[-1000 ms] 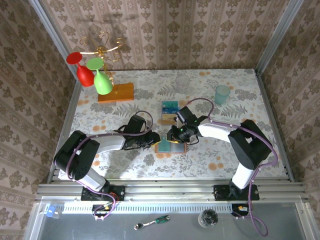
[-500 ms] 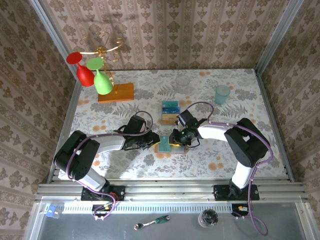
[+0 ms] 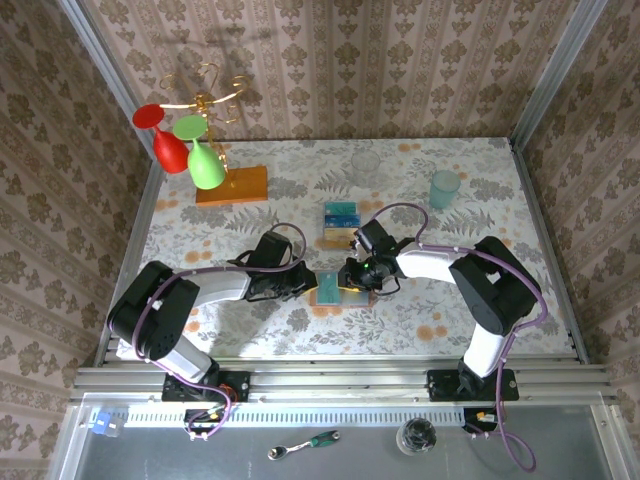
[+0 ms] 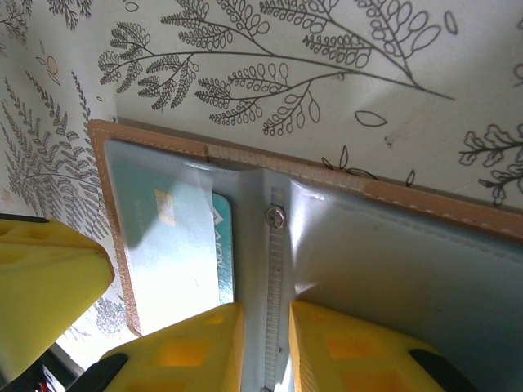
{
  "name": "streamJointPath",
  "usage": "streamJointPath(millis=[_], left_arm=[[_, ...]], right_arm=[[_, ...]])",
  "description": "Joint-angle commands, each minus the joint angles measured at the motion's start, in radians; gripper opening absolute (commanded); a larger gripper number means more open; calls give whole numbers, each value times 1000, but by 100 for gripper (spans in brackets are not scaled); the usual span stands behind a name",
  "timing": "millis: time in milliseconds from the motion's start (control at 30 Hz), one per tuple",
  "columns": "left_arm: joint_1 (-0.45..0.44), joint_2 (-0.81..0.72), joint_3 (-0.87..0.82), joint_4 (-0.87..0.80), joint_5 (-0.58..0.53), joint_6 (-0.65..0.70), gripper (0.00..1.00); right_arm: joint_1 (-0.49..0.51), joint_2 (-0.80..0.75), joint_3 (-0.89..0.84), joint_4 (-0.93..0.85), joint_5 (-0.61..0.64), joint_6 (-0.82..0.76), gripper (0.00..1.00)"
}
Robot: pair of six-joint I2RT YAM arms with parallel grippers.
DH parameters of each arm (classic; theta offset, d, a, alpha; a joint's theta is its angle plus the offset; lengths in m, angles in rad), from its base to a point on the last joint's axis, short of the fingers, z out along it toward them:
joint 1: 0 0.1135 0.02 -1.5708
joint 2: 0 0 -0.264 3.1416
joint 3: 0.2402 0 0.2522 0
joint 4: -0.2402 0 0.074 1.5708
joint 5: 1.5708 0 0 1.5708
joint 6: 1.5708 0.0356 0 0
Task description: Take the credit cards out of the card holder
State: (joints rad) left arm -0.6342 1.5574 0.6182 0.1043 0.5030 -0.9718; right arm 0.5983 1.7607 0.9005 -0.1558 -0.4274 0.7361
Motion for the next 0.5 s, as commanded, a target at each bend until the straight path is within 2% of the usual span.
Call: streamJointPath(millis=[0,467], left_arm=[[-8,-4,19,-33,-11,35,10],[-7,43,-10,-5,-11,27,5]], right_arm=[[0,-34,15,-24,-7,-7,24],[21,-48,48,-23,-49,26,25]])
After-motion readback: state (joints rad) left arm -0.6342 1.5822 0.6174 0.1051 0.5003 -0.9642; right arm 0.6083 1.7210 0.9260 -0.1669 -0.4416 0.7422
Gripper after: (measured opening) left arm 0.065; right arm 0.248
